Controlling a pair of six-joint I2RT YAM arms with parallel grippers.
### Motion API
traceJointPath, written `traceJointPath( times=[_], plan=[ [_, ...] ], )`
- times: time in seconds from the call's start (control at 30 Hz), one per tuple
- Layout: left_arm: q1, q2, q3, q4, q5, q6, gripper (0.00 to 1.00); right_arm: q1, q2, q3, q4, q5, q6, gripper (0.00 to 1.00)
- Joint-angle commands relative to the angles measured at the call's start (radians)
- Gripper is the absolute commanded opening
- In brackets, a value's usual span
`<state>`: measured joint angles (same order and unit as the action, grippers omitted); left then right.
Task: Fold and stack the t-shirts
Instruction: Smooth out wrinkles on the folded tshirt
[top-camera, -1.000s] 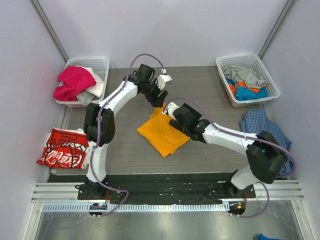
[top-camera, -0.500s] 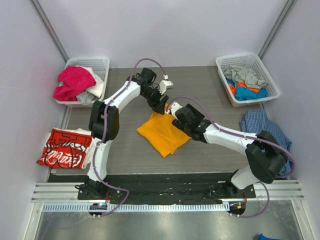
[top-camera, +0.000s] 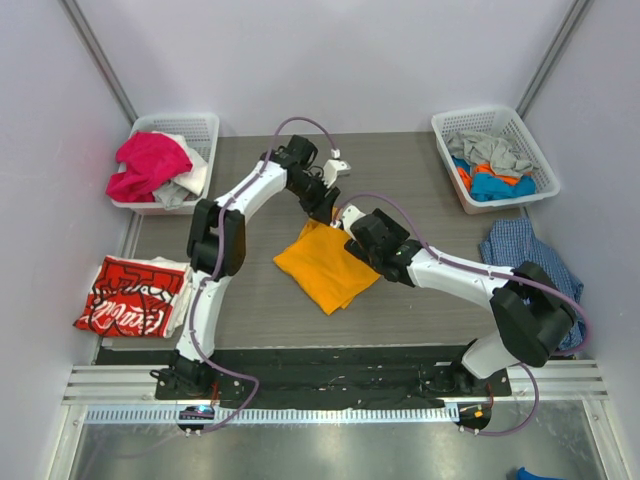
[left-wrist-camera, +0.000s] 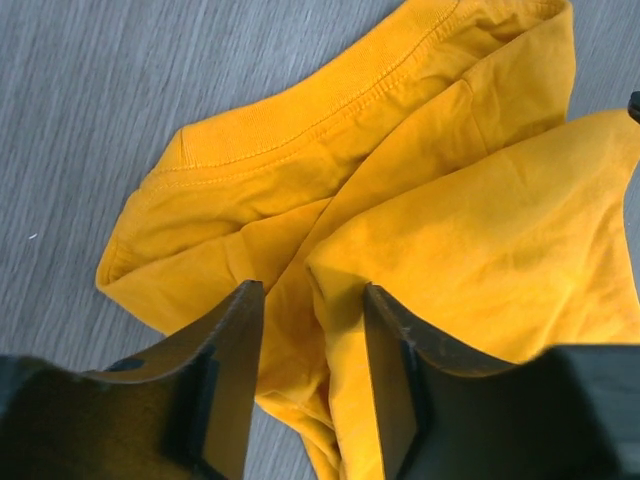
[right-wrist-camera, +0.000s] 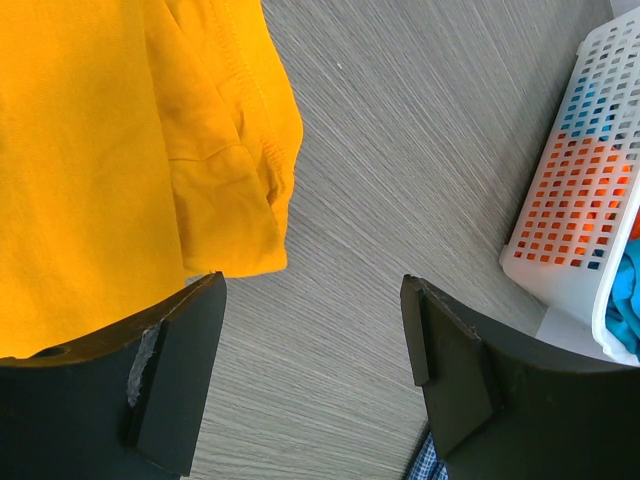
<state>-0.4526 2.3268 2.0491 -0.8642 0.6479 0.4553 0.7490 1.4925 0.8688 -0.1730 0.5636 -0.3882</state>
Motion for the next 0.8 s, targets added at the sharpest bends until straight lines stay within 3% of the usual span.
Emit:
traceJointPath(
  times=[0.0, 0.17, 0.3, 0.33, 0.77],
  plan=[
    [-0.012, 0.023, 0.046, -0.006, 0.013, -0.004, 0.45, 0.000, -0.005, -0.010, 0.033, 0.016, 0.022, 0.78],
    [-0.015, 0.029, 0.045, 0.001, 0.007, -0.009, 0.32, -0.003, -0.008, -0.014, 0.038, 0.018, 0.020, 0.78],
    [-0.017, 0.014, 0.037, 0.028, 0.003, -0.036, 0.02, -0.003, -0.002, -0.019, 0.041, 0.018, 0.020, 0.77],
    [-0.015, 0.002, 0.037, 0.033, 0.002, -0.041, 0.00, -0.002, 0.000, -0.019, 0.041, 0.016, 0.022, 0.77],
    [-0.017, -0.116, 0.019, 0.068, -0.004, -0.070, 0.00, -0.005, 0.020, -0.028, 0.040, 0.012, 0.025, 0.77]
  ],
)
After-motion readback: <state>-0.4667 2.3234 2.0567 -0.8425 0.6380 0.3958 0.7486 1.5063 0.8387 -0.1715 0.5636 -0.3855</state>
